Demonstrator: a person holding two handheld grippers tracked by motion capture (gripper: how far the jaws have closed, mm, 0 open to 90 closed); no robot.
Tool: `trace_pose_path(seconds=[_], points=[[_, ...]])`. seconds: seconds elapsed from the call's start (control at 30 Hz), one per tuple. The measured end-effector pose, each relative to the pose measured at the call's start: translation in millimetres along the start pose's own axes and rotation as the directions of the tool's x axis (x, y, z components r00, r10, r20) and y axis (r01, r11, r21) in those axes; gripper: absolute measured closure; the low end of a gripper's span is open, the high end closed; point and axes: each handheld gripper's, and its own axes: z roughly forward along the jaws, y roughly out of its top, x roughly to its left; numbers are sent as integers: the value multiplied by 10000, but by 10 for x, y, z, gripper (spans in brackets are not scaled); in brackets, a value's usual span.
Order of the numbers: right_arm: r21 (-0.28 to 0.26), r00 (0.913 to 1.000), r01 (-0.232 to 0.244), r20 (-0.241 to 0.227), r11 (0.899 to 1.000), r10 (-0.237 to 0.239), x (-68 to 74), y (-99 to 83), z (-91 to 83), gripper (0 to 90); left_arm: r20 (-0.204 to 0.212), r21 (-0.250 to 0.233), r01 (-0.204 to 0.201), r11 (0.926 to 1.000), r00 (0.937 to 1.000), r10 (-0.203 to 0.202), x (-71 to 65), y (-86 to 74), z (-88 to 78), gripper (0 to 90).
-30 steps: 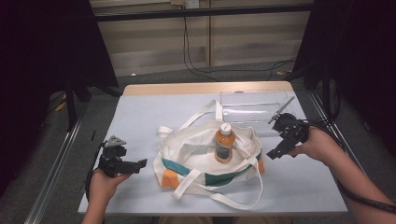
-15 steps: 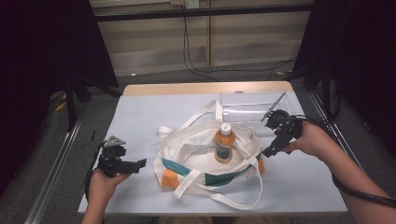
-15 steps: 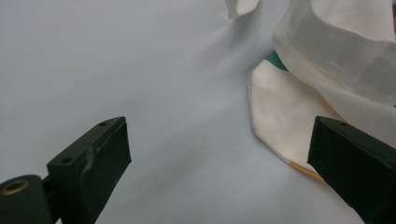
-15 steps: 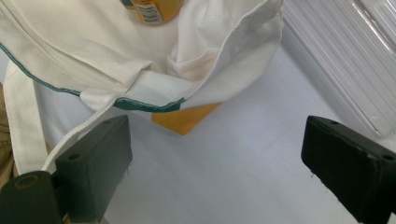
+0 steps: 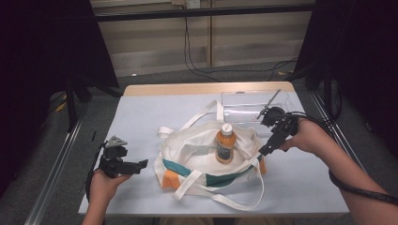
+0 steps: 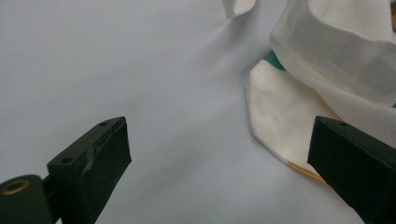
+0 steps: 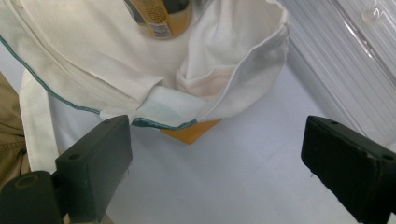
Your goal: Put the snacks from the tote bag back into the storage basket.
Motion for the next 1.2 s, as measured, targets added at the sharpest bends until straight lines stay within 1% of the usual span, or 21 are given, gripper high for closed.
trace_pose_path(seconds=[0.13,0.3,0.47,0.67,0.73,0.77,0.8,0.83,0.9,1.0,1.1,1.13,1.2], points=[[42,10000,-52,-10,10000,52,23,47,-11,87,-55,50,-2,10000,10000,2,-8,0,4,57],[80,9999,163,-36,9998,-163,57,114,-12,86,-68,64,-30,10000,10000,30,-7,0,4,57],[178,9996,263,-44,9995,-262,87,160,-2,86,-61,27,-30,10000,10000,30,0,0,1,57],[110,9992,395,-57,9992,-394,127,246,-11,86,-85,55,-23,10000,10000,23,-2,-1,3,57],[54,9984,562,-105,9984,-562,143,275,-5,92,-111,81,-68,9999,9999,68,-3,0,4,57],[78,9982,595,-90,9982,-594,149,286,-4,92,-94,70,-25,10000,10000,25,-7,0,6,57],[63,9981,598,-124,9982,-598,155,298,2,92,-30,89,9,10000,10000,-9,-11,0,6,57],[105,9981,602,-124,9981,-601,162,310,5,92,-65,102,-68,9999,10000,69,-9,3,4,57],[109,9978,662,-93,9977,-661,170,335,16,88,-65,6,4,10000,10000,-4,-18,2,11,57],[68,9978,656,-68,9978,-656,184,374,25,77,-52,8,12,10000,10000,-12,-21,3,16,57],[29,9971,753,-88,9972,-753,200,413,34,73,-87,28,-30,10000,10000,30,-20,0,21,57],[-10,9970,766,-64,9971,-766,207,427,42,68,-73,56,19,10000,10000,-19,-27,1,20,57],[21,9970,768,-85,9970,-768,210,454,46,80,-101,7,-52,10000,9999,53,-22,3,17,57]])
